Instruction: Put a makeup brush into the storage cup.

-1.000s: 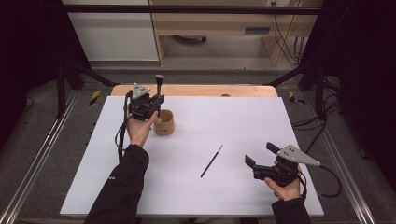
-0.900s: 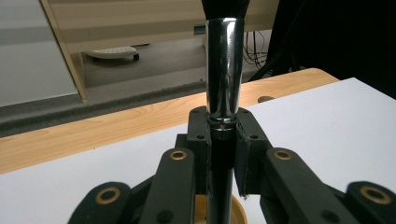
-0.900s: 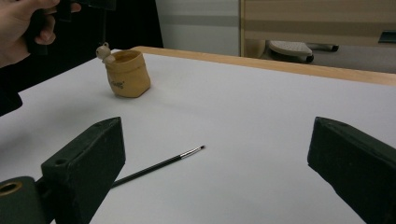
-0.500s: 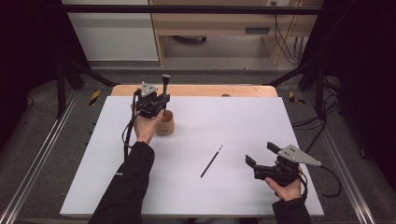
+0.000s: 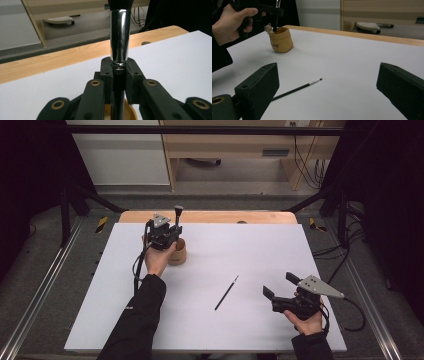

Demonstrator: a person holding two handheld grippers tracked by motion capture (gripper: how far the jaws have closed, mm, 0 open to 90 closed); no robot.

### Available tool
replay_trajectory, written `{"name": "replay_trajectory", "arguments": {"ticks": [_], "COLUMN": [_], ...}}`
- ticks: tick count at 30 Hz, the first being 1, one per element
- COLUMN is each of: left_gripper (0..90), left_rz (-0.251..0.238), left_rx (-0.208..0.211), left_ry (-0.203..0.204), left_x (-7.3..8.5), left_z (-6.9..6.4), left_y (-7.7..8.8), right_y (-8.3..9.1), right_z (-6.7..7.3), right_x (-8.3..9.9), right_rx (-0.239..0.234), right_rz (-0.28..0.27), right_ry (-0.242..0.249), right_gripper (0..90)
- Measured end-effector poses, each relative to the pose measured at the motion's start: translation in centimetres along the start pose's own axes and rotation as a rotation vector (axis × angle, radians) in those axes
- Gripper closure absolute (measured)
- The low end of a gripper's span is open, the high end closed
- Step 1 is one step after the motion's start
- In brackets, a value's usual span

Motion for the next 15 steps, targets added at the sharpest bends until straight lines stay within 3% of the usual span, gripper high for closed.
{"name": "replay_trajectory", "arguments": {"ticks": [15], "left_gripper": [78.3], "left_rz": [0.016], "left_rx": [-0.009], "left_ry": [-0.030], "left_x": [1.3], "left_z": [0.1], "left_y": [-0.2], "right_y": [-0.1], "right_z": [0.1], "right_x": [0.0], "right_rx": [-0.007], "right_rz": [0.003], "right_ry": [0.005], "right_gripper": [5.1]}}
Point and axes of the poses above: each handheld gripper's, and its own axes: y roughly backward along the jaws, x roughly out of its underside, z roughly to its left, the point moved 6 cm from there along -y, roughly forward along the jaws, and after that the axes turned 4 degrees about -x, right-handed, at the moved point
